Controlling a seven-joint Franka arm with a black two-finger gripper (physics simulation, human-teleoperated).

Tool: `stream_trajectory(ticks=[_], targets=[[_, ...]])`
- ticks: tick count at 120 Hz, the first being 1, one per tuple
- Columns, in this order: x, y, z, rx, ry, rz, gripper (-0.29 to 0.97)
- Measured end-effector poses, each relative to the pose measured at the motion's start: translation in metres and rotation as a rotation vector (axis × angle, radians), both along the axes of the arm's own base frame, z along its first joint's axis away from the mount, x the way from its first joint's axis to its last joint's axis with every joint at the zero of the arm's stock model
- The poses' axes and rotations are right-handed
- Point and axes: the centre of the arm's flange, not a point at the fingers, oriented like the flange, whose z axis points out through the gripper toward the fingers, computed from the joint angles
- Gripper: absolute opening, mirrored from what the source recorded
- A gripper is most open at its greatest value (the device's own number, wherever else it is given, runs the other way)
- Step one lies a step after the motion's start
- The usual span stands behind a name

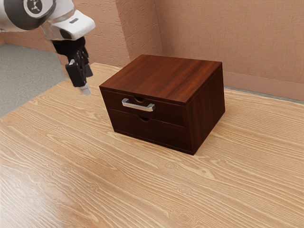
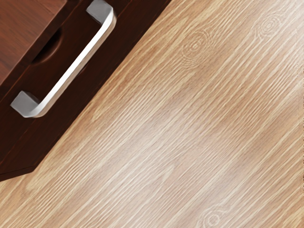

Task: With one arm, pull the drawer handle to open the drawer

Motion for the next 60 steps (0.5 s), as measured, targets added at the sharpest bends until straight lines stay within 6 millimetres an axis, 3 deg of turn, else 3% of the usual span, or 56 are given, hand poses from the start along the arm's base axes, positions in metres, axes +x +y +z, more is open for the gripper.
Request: stream_trajectory(ticks=[23, 37, 60], targets=[[0.0, 0.009, -0.01, -0.003, 0.025, -0.004, 0.68], [-0.01, -0.024, -0.017, -0.019, 0.048, -0.076, 0.68], [-0.021, -0.055, -0.066, 0.04, 0.031, -0.231, 0.68]])
